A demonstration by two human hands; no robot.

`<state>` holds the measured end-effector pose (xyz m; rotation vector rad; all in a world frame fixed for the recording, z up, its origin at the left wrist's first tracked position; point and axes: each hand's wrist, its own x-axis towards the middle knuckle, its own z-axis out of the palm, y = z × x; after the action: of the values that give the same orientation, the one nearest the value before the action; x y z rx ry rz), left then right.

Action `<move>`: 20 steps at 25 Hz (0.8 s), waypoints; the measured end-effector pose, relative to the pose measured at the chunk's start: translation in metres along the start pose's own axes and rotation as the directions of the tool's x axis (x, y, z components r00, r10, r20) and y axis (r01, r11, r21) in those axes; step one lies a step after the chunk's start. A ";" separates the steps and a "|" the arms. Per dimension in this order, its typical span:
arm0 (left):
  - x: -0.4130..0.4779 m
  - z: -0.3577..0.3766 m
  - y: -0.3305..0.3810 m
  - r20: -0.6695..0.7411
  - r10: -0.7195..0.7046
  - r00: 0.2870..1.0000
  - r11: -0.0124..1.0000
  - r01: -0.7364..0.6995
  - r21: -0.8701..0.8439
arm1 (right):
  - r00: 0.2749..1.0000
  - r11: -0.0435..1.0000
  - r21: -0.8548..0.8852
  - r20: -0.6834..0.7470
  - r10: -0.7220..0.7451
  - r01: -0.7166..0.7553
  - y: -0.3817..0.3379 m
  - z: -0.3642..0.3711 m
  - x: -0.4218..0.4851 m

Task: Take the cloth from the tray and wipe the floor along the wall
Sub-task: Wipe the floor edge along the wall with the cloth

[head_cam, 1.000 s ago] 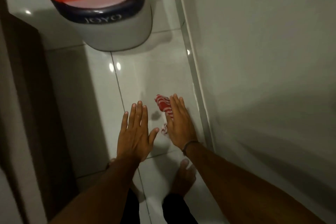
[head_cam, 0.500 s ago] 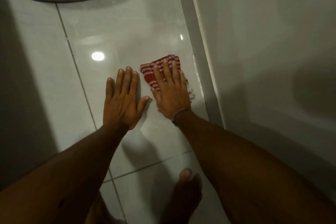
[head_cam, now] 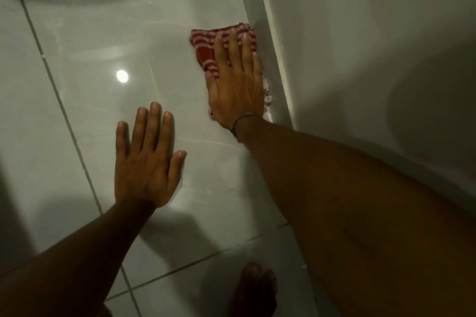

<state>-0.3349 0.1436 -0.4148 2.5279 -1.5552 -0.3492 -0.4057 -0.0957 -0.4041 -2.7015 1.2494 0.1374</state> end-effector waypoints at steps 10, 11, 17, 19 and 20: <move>0.002 -0.004 0.001 0.017 -0.011 1.000 1.000 0.011 -0.012 | 0.998 0.995 0.068 0.015 0.068 -0.068 0.002 -0.002 -0.016; 0.002 -0.004 0.000 0.015 -0.011 1.000 1.000 0.011 -0.010 | 0.997 0.995 0.072 0.031 0.068 -0.070 0.004 -0.002 -0.024; 0.001 -0.004 0.000 0.028 -0.011 1.000 1.000 0.012 -0.024 | 0.994 0.991 0.095 0.074 0.083 -0.090 0.022 -0.001 -0.112; 0.001 -0.004 0.000 0.029 -0.011 1.000 1.000 0.012 -0.029 | 0.989 0.987 0.109 0.095 0.111 -0.121 0.029 0.002 -0.148; 0.001 -0.004 0.000 0.029 -0.011 1.000 1.000 0.012 -0.027 | 0.986 0.986 0.101 0.112 0.125 -0.136 0.033 0.003 -0.168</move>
<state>-0.3337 0.1429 -0.4110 2.5235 -1.5359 -0.4077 -0.5396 0.0099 -0.3854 -2.4870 1.3611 0.2193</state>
